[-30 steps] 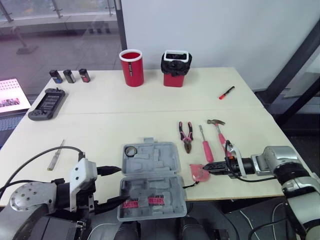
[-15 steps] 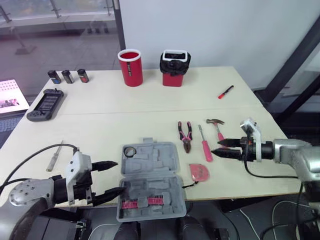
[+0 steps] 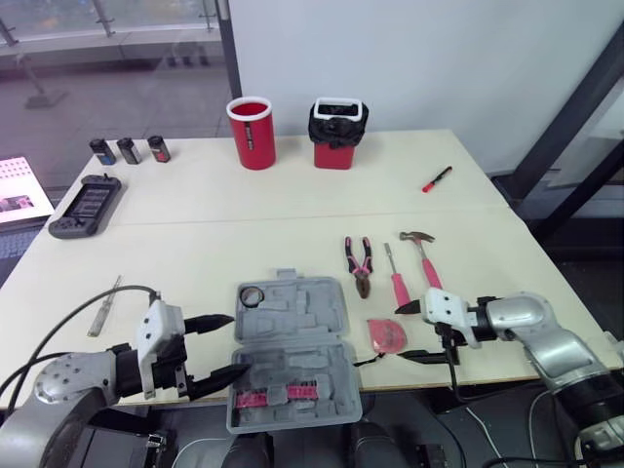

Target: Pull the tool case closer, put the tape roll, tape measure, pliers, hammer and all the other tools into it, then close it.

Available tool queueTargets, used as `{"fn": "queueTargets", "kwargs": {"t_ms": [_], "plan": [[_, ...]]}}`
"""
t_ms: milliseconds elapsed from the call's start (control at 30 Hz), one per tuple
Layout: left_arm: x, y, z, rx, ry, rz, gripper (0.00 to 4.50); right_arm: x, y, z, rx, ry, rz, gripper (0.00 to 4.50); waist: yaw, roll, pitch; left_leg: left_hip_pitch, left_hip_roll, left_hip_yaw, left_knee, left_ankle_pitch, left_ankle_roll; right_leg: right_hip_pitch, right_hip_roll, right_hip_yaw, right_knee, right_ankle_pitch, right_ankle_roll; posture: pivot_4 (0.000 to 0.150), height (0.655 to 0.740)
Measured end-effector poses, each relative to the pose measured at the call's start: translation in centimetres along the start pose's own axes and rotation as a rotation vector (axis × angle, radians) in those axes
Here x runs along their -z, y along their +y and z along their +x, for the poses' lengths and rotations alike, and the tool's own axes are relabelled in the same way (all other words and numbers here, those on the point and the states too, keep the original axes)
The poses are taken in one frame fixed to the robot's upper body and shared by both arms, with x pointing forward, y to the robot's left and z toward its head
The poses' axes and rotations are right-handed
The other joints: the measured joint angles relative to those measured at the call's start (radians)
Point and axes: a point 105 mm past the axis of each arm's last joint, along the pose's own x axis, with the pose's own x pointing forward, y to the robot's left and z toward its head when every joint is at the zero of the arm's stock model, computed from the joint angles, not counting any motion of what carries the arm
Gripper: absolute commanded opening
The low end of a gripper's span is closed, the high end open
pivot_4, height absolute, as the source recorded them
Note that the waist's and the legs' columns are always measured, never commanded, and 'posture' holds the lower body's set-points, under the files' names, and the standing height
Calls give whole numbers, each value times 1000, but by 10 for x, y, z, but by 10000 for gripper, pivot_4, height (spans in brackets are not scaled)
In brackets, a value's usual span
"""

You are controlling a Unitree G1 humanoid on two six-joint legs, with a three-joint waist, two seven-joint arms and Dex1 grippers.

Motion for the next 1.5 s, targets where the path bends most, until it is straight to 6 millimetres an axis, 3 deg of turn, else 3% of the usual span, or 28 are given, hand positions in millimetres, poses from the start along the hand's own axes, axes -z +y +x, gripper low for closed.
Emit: {"fn": "queueTargets", "kwargs": {"t_ms": [200, 367, 600, 767, 967, 1033, 1167, 1267, 1367, 1500], "plan": [[11, -5, -5, -2, 47, 9, 45000, -5, -12, 9, -12, -5, -40, 44054, 6, 0, 0, 0, 0, 0, 1, 0, 0, 1, 0, 0, 0, 0, 0, 1500, 7400], [13, -6, -6, -9, 56, 25, 45000, 7, -6, 17, -74, 32, -4, 44054, 6, 0, 0, 0, 0, 0, 1, 0, 0, 1, 0, 0, 0, 0, 0, 1500, 7400], [14, -5, -7, -27, 66, 32, 45000, 9, -5, 25, -98, 36, 10, 44054, 3, 0, 0, 1, 0, 0, 0, 0, 0, 2, 0, 0, 0, 0, 0, 1500, 7400], [14, -4, -7, -30, 64, 45, 45000, 7, -5, 30, -94, 32, 6, 29953, 2, 0, 0, 1, 0, 0, 0, 0, 0, 2, 0, 0, 0, 0, 0, 1500, 7400], [22, -6, -13, -33, 94, 58, 45000, -1, -10, 29, -69, 78, -8, 29959, 2, 0, 0, 2, 0, 0, 0, 0, 0, 2, 0, 0, 0, 0, 0, 1500, 7400], [28, -5, -18, -55, 110, 54, 45000, -10, -18, 23, -46, 113, -23, 29959, 1, 0, 0, 2, 0, 0, 0, 0, 0, 2, 0, 0, 0, 0, 0, 1500, 7400], [31, 0, -23, -103, 116, 69, 45000, -54, -46, 9, 37, 140, -142, 29959, 0, 0, 0, 2, 0, 0, 0, 0, 0, 1, 0, 0, 0, 0, 0, 1500, 7400], [39, -1, -28, -116, 137, 68, 45000, -86, -58, 7, 8, 182, -195, 29959, 0, 1, 0, 2, 0, 0, -1, 0, 0, 0, 0, 0, 0, 0, -1, 1500, 7400], [42, 3, -34, -165, 126, 62, 45000, -115, -68, 22, -33, 212, -172, 29959, -1, 0, 0, 2, 0, 0, -1, 0, 0, 0, 0, 0, 0, 0, -1, 1500, 7400], [39, 9, -37, -236, 89, 74, 45000, -120, -63, 53, -112, 262, -139, 29959, 7, 0, 0, 0, 0, 0, 0, 0, 0, 0, -1, 0, 0, 0, -1, 1500, 7400]]}}
